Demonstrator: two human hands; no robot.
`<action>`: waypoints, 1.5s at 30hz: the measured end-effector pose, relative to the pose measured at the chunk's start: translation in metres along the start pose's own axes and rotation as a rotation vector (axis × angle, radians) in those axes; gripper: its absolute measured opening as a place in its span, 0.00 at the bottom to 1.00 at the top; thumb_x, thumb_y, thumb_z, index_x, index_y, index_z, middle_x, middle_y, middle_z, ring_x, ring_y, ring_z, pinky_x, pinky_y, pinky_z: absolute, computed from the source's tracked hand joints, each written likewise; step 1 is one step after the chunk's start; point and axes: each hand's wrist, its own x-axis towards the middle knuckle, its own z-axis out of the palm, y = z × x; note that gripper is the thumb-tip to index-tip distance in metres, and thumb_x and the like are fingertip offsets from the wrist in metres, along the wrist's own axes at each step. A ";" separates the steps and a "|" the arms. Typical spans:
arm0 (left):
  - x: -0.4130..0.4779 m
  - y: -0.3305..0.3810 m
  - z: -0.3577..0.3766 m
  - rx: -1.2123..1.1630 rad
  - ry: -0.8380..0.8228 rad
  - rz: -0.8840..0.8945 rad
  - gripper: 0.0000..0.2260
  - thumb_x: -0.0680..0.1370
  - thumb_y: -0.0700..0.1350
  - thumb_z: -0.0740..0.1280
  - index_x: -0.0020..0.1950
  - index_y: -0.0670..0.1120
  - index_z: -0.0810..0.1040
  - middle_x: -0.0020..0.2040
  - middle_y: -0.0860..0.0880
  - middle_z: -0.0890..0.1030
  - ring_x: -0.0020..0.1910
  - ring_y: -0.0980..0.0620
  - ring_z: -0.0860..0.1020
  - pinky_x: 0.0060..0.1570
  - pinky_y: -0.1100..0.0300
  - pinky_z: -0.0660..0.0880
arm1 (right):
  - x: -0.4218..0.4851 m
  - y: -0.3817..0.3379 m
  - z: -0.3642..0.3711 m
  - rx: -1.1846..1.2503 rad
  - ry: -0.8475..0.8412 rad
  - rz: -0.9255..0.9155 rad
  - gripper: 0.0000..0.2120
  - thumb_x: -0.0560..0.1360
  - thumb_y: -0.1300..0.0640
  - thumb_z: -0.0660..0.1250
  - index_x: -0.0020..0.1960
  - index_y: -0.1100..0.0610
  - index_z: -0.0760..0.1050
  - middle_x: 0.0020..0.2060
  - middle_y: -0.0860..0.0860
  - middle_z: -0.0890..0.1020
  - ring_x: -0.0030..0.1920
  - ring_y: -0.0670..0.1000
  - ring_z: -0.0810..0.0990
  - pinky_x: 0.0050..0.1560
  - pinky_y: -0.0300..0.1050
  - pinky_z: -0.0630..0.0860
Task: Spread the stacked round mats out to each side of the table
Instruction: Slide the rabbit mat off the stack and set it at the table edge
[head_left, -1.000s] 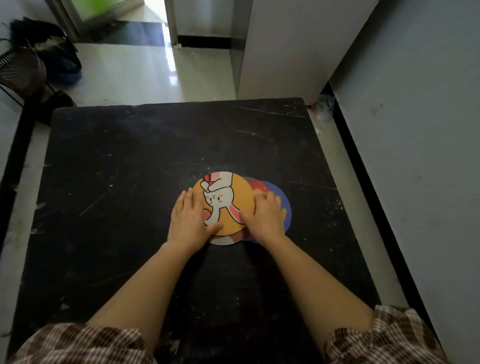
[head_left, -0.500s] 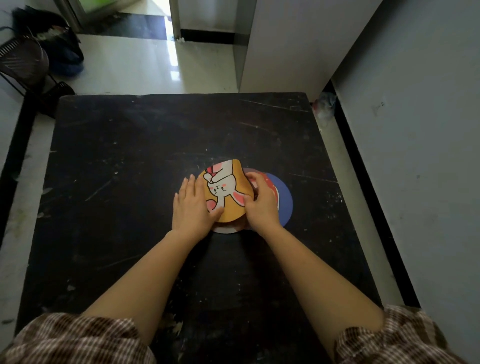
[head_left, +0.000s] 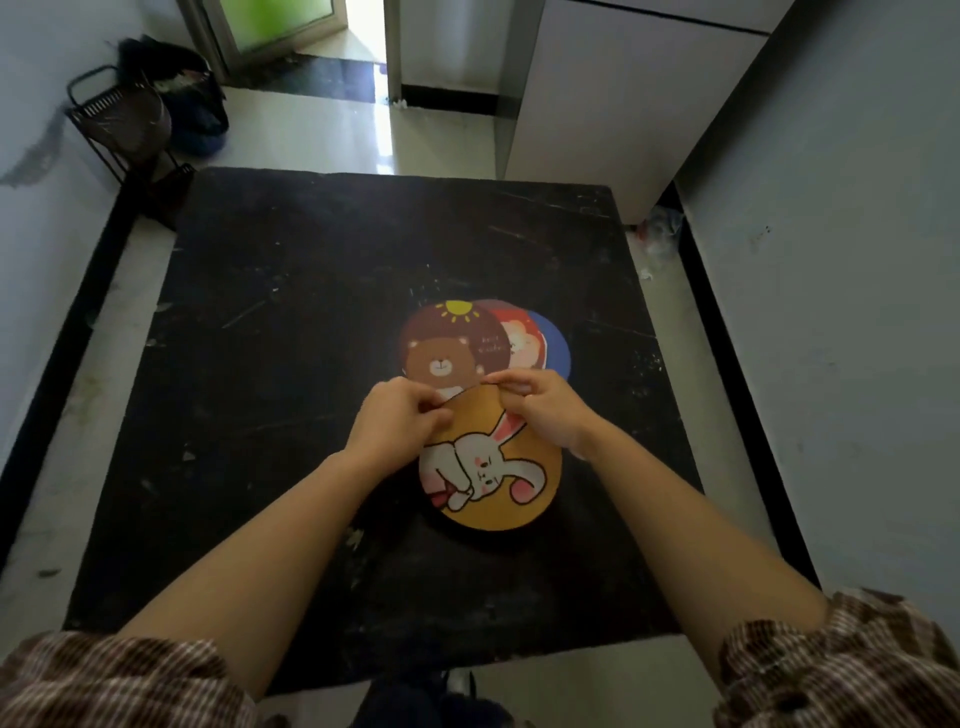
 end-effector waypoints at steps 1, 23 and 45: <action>-0.011 -0.001 0.004 -0.088 -0.003 -0.053 0.07 0.73 0.45 0.71 0.49 0.47 0.85 0.42 0.51 0.86 0.42 0.55 0.82 0.45 0.56 0.80 | -0.009 0.006 0.000 -0.001 0.028 -0.001 0.12 0.76 0.60 0.64 0.59 0.55 0.77 0.50 0.53 0.81 0.49 0.49 0.80 0.50 0.45 0.79; -0.169 -0.083 0.081 -0.607 0.271 -0.649 0.15 0.75 0.40 0.70 0.62 0.41 0.79 0.48 0.48 0.83 0.41 0.56 0.80 0.35 0.65 0.76 | -0.116 0.112 0.097 0.321 0.272 0.348 0.11 0.68 0.72 0.67 0.44 0.58 0.76 0.44 0.57 0.82 0.46 0.55 0.82 0.39 0.42 0.78; -0.183 -0.094 0.076 -0.312 0.220 -0.569 0.09 0.71 0.43 0.74 0.48 0.47 0.78 0.37 0.51 0.81 0.37 0.54 0.81 0.39 0.57 0.79 | -0.127 0.116 0.110 0.079 0.334 0.364 0.07 0.67 0.66 0.71 0.44 0.60 0.78 0.41 0.59 0.83 0.40 0.53 0.81 0.47 0.52 0.80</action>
